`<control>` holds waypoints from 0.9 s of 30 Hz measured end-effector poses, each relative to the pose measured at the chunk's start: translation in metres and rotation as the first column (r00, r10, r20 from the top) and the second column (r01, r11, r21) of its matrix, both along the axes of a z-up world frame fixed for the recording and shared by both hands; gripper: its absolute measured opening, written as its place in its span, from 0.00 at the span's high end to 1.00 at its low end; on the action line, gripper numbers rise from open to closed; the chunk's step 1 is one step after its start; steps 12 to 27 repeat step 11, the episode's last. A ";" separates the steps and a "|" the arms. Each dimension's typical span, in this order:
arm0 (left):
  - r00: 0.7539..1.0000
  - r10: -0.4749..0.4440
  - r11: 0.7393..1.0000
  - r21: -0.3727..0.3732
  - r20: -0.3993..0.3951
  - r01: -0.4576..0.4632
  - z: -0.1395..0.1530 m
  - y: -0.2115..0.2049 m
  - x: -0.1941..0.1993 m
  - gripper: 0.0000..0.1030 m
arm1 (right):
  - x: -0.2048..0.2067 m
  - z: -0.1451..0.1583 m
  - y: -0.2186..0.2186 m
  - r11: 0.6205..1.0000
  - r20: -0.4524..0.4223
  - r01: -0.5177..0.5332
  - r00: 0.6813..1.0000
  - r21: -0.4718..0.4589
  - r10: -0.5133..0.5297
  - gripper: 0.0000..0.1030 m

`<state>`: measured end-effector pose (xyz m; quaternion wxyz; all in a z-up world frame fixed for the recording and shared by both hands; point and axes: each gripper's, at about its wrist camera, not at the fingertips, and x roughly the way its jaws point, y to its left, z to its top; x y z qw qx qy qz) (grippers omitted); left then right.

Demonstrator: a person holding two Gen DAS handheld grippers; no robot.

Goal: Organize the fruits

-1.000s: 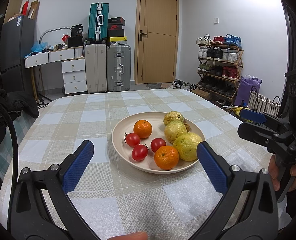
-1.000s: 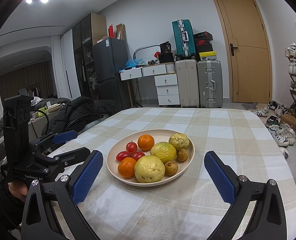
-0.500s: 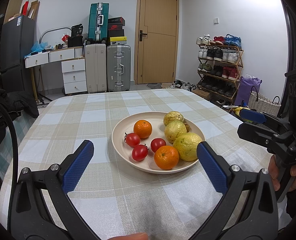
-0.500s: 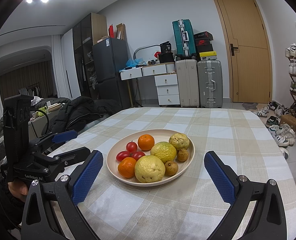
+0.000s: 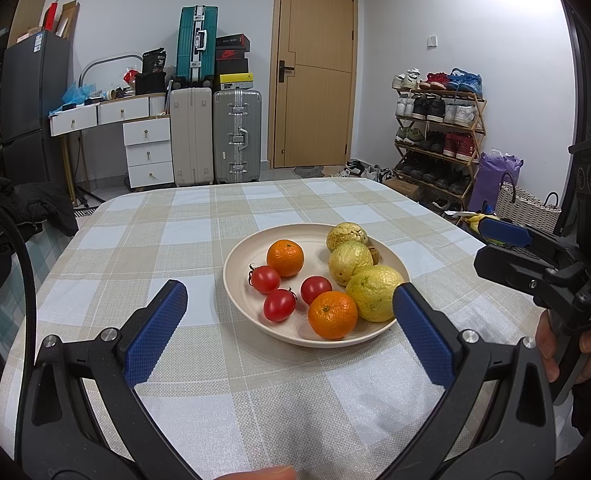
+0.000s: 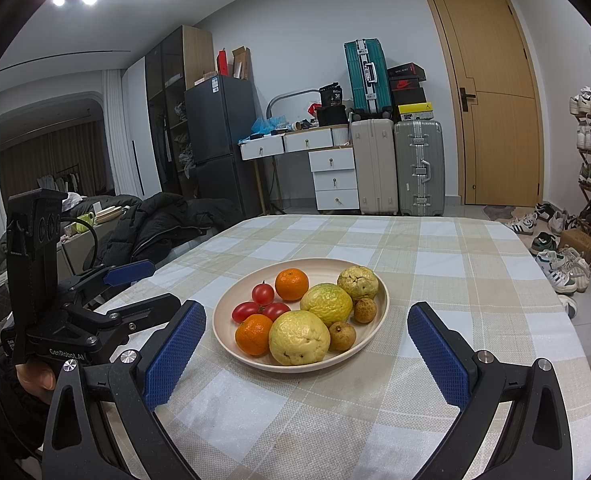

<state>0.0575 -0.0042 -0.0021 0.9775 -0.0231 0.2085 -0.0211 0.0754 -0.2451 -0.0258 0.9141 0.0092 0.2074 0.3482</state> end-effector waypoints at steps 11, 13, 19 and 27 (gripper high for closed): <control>1.000 0.011 1.000 -0.004 0.002 -0.011 -0.001 0.002 0.002 0.00 | 0.000 0.000 0.000 1.000 0.001 0.000 1.000 0.000 0.000 0.00; 1.000 0.011 1.000 -0.004 0.002 -0.011 -0.001 0.002 0.002 0.00 | 0.000 0.000 0.000 1.000 0.001 0.000 1.000 0.000 0.000 0.00; 1.000 0.011 1.000 -0.004 0.002 -0.011 -0.001 0.002 0.002 0.00 | 0.000 0.000 0.000 1.000 0.001 0.000 1.000 0.000 0.000 0.00; 1.000 0.011 1.000 -0.004 0.002 -0.011 -0.001 0.002 0.002 0.00 | 0.000 0.000 0.000 1.000 0.001 0.000 1.000 0.000 0.000 0.00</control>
